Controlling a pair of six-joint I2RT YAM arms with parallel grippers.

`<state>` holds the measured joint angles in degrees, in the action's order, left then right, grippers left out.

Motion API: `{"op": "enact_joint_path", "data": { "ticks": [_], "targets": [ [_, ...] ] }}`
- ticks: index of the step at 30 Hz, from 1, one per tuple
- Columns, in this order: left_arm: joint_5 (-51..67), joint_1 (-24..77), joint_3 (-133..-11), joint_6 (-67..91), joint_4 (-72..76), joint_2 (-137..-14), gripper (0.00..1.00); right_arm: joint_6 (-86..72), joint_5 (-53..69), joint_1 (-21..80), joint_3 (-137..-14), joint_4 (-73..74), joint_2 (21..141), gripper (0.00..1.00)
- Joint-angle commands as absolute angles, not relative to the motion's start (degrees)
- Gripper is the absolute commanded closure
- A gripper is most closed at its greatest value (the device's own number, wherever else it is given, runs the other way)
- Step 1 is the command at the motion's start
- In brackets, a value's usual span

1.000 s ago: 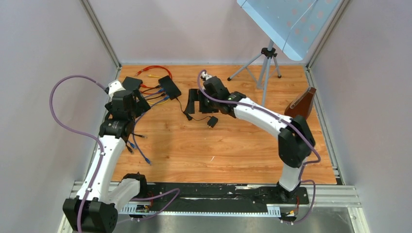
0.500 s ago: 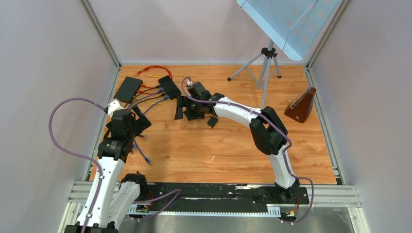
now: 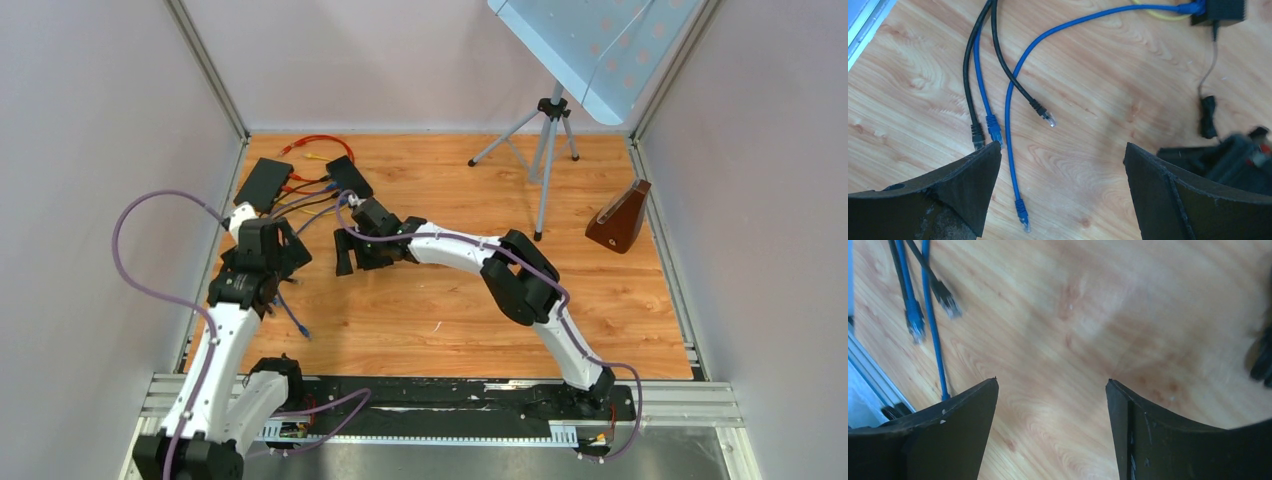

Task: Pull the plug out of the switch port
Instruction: Move the switch port to the center of the board.

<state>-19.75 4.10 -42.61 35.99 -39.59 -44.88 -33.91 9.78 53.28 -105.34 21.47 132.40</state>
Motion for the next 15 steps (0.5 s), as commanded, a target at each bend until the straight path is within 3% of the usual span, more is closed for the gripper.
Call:
{"op": "enact_joint_path", "data": {
  "ticks": [1, 7, 15],
  "targets": [
    [-18.05, 3.36, -46.93, 30.62, -34.60, -55.40, 0.00, -29.74, 4.45, 53.92, -97.64, 15.10, 123.22, 0.21],
    [-17.38, 2.19, -52.60, 26.22, -32.57, -68.81, 0.00, -27.53, 0.15, 53.43, -84.57, 9.29, 109.41, 0.20],
    [-14.67, 0.99, -58.85, 19.96, -29.68, -79.03, 0.00, -26.58, 5.14, 49.74, -75.01, 9.08, 96.08, 0.14]
  ]
}}
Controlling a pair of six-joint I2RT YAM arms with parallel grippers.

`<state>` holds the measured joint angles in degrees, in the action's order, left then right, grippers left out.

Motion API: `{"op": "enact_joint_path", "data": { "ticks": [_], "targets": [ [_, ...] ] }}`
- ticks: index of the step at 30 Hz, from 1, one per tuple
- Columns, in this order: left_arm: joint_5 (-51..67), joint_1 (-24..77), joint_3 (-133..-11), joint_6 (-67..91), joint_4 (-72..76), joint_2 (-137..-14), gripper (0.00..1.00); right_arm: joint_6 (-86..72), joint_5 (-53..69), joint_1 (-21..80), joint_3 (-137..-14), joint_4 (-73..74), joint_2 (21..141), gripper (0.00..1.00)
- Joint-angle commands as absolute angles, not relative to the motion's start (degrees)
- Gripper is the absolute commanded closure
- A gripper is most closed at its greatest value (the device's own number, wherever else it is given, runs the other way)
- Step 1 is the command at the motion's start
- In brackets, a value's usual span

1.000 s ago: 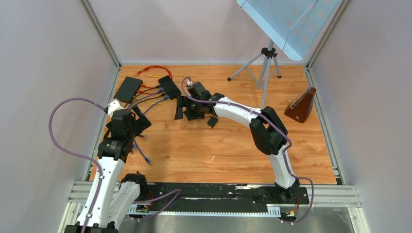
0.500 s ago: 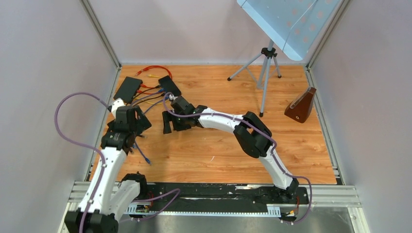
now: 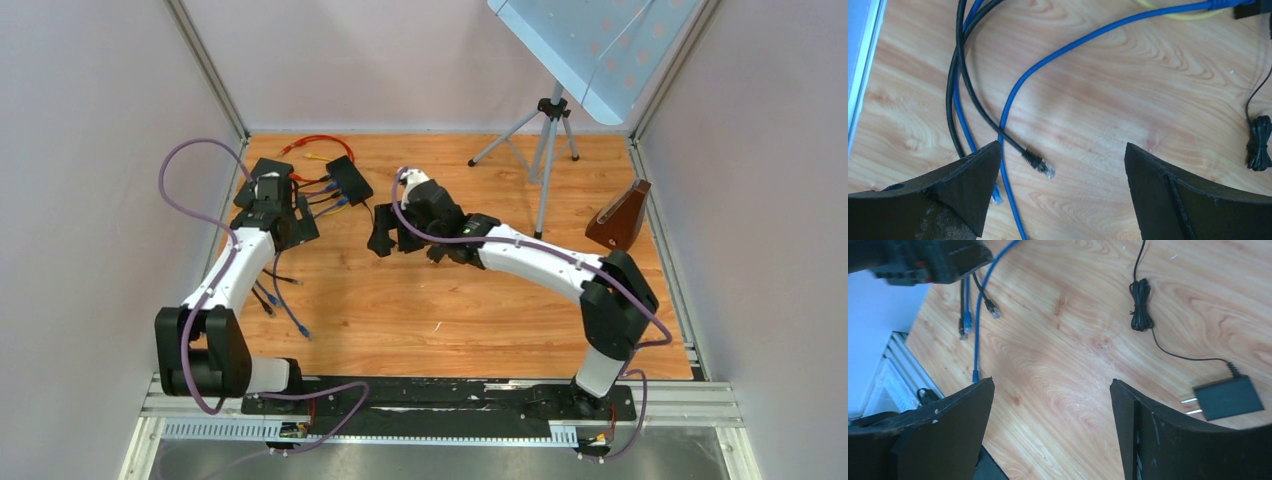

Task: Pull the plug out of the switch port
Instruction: Move the switch port to the center of the board.

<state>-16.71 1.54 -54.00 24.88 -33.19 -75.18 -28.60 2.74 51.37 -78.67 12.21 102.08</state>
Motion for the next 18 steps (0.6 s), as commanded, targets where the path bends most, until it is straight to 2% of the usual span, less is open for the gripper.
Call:
{"op": "enact_joint_path", "data": {
  "ticks": [1, 4, 14, 18],
  "targets": [
    [-14.30, 0.98, -59.53, 18.50, -30.22, -80.03, 0.00, -26.55, 5.83, 49.13, -74.11, 9.13, 95.02, 0.13],
    [-15.10, 0.97, -62.80, 17.77, -31.72, -84.33, 0.00, -27.61, 7.84, 48.20, -72.31, 9.09, 92.03, 0.12],
    [-7.27, 0.18, -68.89, 12.11, -30.91, -95.49, 0.00, -28.58, 10.10, 47.21, -68.29, 8.63, 88.30, 0.10],
    [-4.79, -2.91, -71.41, 13.25, -29.56, -99.98, 0.00, -29.14, 10.25, 45.97, -67.25, 8.61, 87.28, 0.09]
  ]
}}
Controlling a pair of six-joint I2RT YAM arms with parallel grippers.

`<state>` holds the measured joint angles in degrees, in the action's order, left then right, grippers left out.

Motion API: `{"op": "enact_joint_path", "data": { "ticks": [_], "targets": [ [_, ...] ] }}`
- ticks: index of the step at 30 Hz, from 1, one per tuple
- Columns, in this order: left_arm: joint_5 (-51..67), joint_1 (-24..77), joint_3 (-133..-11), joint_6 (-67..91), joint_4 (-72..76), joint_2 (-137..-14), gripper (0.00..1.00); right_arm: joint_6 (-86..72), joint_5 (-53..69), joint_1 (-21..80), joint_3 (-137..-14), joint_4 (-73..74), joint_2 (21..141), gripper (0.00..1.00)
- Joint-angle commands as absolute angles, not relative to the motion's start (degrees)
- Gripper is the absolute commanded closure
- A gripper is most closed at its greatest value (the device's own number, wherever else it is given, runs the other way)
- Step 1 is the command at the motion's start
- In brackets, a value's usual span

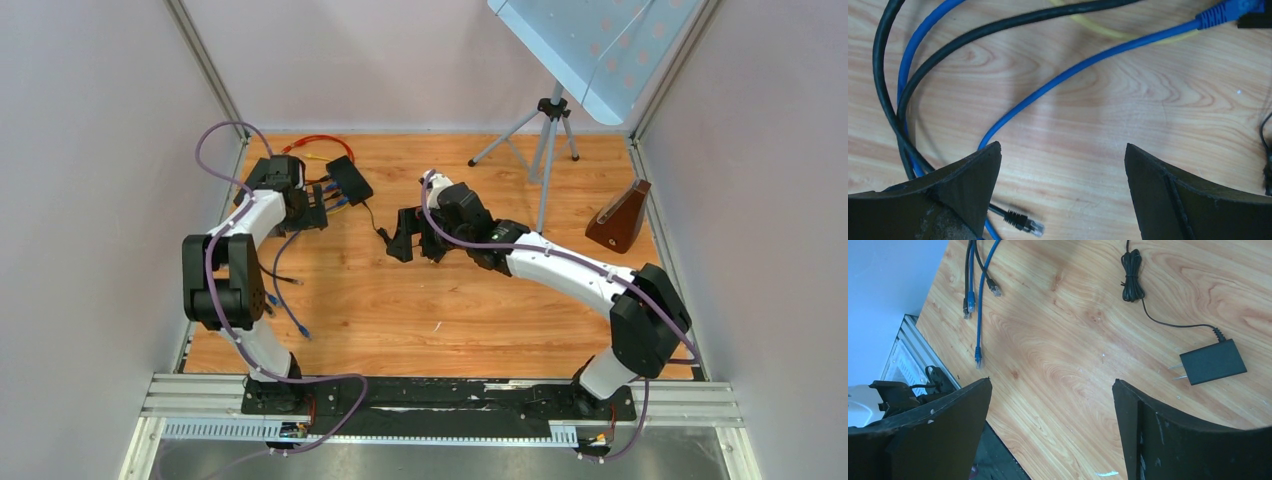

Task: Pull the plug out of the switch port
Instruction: Move the switch port to the center of the board.

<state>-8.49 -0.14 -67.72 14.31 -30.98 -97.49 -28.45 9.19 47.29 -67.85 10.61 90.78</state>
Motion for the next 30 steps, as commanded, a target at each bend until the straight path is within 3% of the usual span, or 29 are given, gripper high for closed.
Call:
{"op": "enact_joint_path", "data": {
  "ticks": [1, 14, 23, 30],
  "targets": [
    [-4.37, -3.21, -73.03, 13.48, -30.11, -102.05, 0.00, -29.32, 10.33, 45.66, -66.91, 8.60, 87.07, 0.09],
    [5.47, -6.39, -76.59, 16.82, -30.42, -111.85, 0.00, -29.14, 10.29, 43.42, -65.28, 8.93, 86.86, 0.07],
    [22.93, -5.21, -61.11, 21.30, -18.50, -103.62, 0.07, -28.60, 9.25, 42.44, -65.81, 10.29, 89.83, 0.07],
    [24.95, 2.25, -57.64, 19.45, -19.97, -99.63, 0.08, -28.57, 8.57, 41.31, -66.68, 11.85, 92.31, 0.07]
  ]
}}
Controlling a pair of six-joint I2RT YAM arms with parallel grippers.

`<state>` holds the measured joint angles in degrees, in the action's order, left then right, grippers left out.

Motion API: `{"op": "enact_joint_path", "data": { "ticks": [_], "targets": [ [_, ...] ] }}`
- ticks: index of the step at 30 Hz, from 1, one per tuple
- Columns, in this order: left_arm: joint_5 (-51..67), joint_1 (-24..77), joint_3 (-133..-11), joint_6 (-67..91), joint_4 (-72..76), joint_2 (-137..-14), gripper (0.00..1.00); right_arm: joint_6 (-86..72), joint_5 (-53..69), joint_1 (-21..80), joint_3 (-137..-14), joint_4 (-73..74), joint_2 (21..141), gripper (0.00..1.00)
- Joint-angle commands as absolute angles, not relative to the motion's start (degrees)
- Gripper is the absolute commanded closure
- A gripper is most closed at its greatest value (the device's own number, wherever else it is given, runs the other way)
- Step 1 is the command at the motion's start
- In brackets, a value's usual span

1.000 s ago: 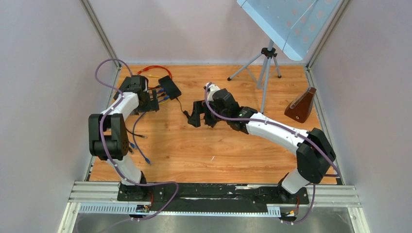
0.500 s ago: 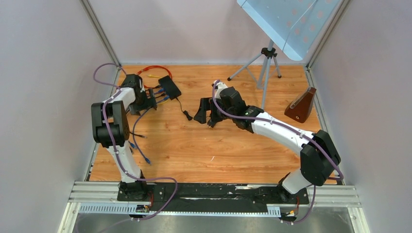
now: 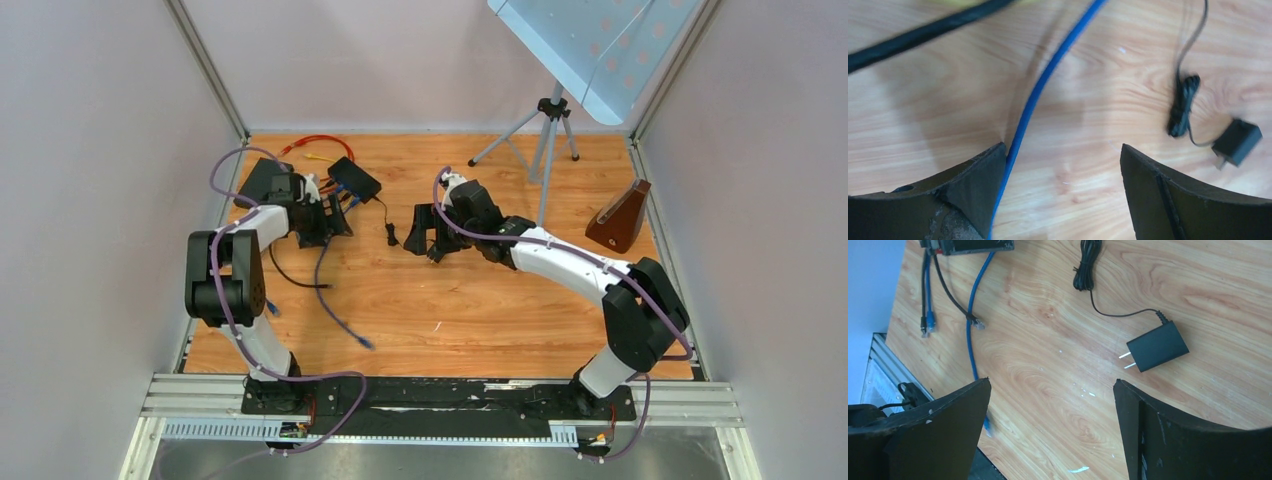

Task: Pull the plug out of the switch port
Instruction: Move the switch port to the center of the board.

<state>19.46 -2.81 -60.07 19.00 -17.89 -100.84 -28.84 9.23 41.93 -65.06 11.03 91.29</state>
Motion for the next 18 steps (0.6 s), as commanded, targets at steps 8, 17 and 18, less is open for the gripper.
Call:
{"op": "enact_joint_path", "data": {
  "ticks": [8, 17, 18],
  "targets": [
    [12.57, 5.44, -57.14, 17.40, -26.15, -88.80, 0.00, -28.56, 8.13, 41.04, -66.92, 12.48, 93.11, 0.06],
    [-4.95, 1.75, -66.68, 14.29, -30.66, -82.60, 0.00, -28.97, 9.73, 40.94, -68.43, 12.74, 95.05, 0.06],
    [-4.64, -0.53, -68.17, 14.44, -30.93, -84.46, 0.00, -29.08, 9.82, 40.96, -68.51, 12.67, 95.02, 0.06]
  ]
}}
